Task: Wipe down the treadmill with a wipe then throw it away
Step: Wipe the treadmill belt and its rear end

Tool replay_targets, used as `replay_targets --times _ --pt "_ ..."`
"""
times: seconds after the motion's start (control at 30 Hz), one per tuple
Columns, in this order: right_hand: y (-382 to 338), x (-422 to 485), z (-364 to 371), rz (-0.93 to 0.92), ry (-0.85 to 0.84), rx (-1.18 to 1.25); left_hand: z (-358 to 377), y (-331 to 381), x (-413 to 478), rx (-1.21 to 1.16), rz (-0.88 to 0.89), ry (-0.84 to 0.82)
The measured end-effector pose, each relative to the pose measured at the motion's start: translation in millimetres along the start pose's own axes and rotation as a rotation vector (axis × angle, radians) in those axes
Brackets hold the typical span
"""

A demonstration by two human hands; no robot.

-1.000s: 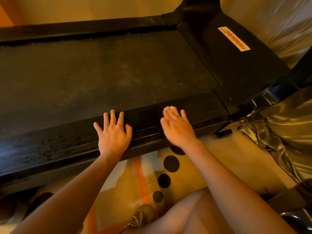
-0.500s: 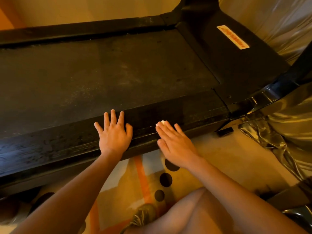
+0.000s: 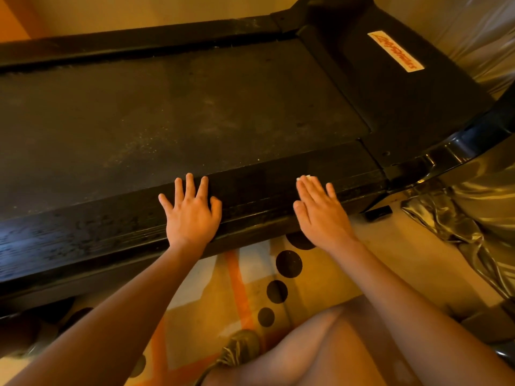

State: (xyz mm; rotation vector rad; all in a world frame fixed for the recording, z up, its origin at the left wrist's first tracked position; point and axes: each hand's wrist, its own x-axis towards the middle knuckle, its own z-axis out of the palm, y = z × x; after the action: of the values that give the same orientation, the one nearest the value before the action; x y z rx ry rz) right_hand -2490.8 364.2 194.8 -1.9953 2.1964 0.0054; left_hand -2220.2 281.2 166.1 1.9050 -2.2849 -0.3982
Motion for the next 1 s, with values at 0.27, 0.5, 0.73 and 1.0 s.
replay_targets --times 0.27,0.5,0.73,1.0 --pt "-35 -17 9 -0.123 -0.02 0.034 0 -1 1 0.0 0.003 -0.015" --pt "-36 -3 3 -0.067 -0.044 0.06 -7 2 5 0.0 0.041 -0.1" --pt "-37 21 -6 -0.145 -0.069 0.022 -1 38 18 -0.001 0.013 -0.119" --pt "6 82 -30 0.008 -0.098 0.078 6 37 17 0.072 0.027 -0.084"
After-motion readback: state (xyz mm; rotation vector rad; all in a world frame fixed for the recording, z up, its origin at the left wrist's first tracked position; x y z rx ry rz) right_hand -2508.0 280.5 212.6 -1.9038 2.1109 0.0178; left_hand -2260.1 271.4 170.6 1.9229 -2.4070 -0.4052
